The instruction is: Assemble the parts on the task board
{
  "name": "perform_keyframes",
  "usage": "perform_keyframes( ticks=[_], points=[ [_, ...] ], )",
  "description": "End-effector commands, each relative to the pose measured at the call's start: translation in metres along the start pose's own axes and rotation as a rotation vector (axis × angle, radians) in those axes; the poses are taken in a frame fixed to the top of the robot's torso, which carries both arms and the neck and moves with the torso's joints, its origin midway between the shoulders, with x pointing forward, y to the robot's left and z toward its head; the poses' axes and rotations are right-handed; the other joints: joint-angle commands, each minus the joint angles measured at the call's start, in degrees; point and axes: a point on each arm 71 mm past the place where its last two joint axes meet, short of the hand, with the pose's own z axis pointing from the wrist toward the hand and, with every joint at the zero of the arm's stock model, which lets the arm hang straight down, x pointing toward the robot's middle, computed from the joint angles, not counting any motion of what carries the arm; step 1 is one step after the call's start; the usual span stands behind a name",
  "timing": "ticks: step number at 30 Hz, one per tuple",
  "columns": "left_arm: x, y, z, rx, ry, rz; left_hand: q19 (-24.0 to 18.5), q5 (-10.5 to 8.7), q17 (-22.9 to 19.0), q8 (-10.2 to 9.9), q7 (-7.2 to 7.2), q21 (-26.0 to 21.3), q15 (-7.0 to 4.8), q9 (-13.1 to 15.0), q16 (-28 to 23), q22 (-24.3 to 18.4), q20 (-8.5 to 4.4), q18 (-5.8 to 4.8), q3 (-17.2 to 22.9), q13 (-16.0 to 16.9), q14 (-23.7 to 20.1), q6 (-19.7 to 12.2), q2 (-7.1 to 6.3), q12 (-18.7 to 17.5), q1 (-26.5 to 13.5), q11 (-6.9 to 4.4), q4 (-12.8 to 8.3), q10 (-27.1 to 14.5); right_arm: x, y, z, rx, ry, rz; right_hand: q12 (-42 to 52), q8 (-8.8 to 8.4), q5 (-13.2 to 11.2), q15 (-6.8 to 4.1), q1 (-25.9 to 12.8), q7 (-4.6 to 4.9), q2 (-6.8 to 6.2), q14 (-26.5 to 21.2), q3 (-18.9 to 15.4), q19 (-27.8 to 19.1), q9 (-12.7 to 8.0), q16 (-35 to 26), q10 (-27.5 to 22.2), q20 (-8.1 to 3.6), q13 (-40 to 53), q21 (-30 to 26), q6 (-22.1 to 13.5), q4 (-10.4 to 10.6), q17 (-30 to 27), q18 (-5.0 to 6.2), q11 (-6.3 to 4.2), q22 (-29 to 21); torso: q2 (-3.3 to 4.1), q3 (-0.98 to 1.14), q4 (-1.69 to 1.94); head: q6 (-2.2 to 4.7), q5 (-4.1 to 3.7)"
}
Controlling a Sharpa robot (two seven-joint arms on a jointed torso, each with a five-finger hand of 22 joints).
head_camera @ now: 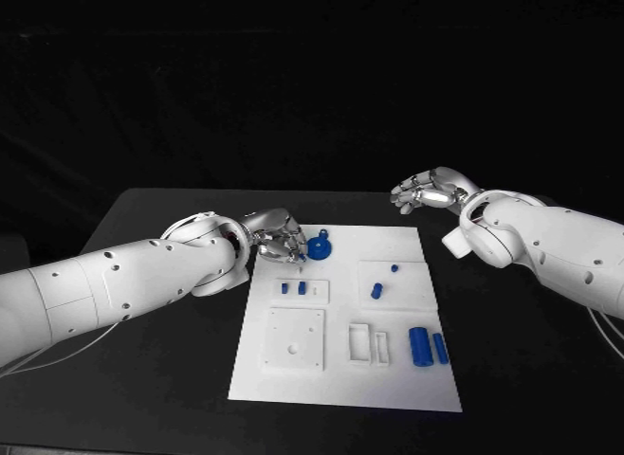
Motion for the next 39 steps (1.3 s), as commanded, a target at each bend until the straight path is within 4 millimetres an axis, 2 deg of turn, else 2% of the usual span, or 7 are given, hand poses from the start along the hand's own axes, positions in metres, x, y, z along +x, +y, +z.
perform_keyframes(
  ticks=[1, 7, 14, 24, 39],
  points=[
    [0.002, 0.002, -0.002, -0.018, 0.044, 0.014, 0.24, 0.16, -0.08, 0.19, 0.0, 0.38, -0.12, 0.07, 0.15, 1.14, -1.87, 1.7, 0.19, 0.04, 0.39, 0.38, 0.43, -0.17, -0.14, 0.38, -0.1, 0.89, 0.0, 0.0, 0.0, -0.007, 0.006, 0.002, 0.23, 0.28, 0.2, 0.32, 0.05, 1.9, 0.53, 0.05, 0.3, -0.32, -0.09, -0.3, -0.32, 0.06, -0.07, -0.36, -0.49, -0.15, -0.07, 0.35, 0.14, 0.04, 0.0, -0.05, 0.06, -0.05, 0.11],
    [0.0, 0.007, -0.005, -0.018, 0.035, 0.027, 0.26, 0.26, -0.08, 0.19, -0.01, 0.42, -0.13, 0.05, 0.18, 1.14, -1.88, 1.71, 0.21, 0.06, 0.43, 0.4, 0.41, -0.24, -0.15, 0.36, -0.18, 0.95, -0.001, 0.0, -0.001, -0.007, 0.005, 0.002, 0.23, 0.29, 0.23, 0.32, 0.05, 1.9, 0.54, 0.06, 0.31, -0.31, -0.09, -0.31, -0.32, 0.06, -0.08, -0.37, -0.48, -0.15, -0.07, 0.35, 0.14, 0.04, 0.1, -0.11, -0.06, -0.09, 0.38],
    [-0.001, 0.009, -0.005, -0.021, 0.028, 0.029, 0.33, 0.36, -0.09, 0.17, -0.01, 0.47, -0.15, 0.02, 0.22, 1.13, -1.91, 1.73, 0.25, 0.07, 0.48, 0.39, 0.43, -0.32, -0.13, 0.35, -0.24, 1.01, -0.001, 0.0, -0.001, -0.006, 0.006, 0.002, 0.24, 0.29, 0.26, 0.32, 0.05, 1.9, 0.54, 0.06, 0.31, -0.31, -0.1, -0.32, -0.32, 0.06, -0.1, -0.38, -0.48, -0.15, -0.07, 0.35, 0.14, 0.05, 0.07, 0.0, -0.19, -0.07, 0.55],
    [0.002, 0.007, -0.002, -0.011, 0.036, 0.024, 0.39, 0.38, -0.09, 0.16, 0.0, 0.5, -0.15, -0.01, 0.25, 1.12, -1.92, 1.74, 0.25, 0.09, 0.53, 0.4, 0.47, -0.36, -0.17, 0.35, -0.22, 1.06, 0.0, 0.001, 0.0, -0.008, 0.008, 0.002, 0.25, 0.3, 0.26, 0.32, 0.05, 1.9, 0.55, 0.06, 0.31, -0.31, -0.11, -0.32, -0.33, 0.06, -0.11, -0.39, -0.49, -0.15, -0.07, 0.35, 0.14, 0.05, 0.12, 0.01, -0.35, -0.21, 0.59],
    [0.016, 0.012, 0.001, -0.018, 0.063, 0.044, 0.46, 0.39, -0.12, 0.13, 0.01, 0.53, -0.16, -0.05, 0.27, 1.09, -1.94, 1.76, 0.28, 0.11, 0.56, 0.37, 0.53, -0.47, -0.19, 0.34, -0.25, 1.12, -0.001, -0.001, -0.001, -0.004, 0.005, 0.001, 0.27, 0.31, 0.27, 0.32, 0.05, 1.9, 0.57, 0.07, 0.32, -0.3, -0.13, -0.34, -0.33, 0.06, -0.15, -0.42, -0.5, -0.16, -0.07, 0.35, 0.14, 0.07, 0.08, 0.08, -0.23, -0.57, 0.42]
  ],
)
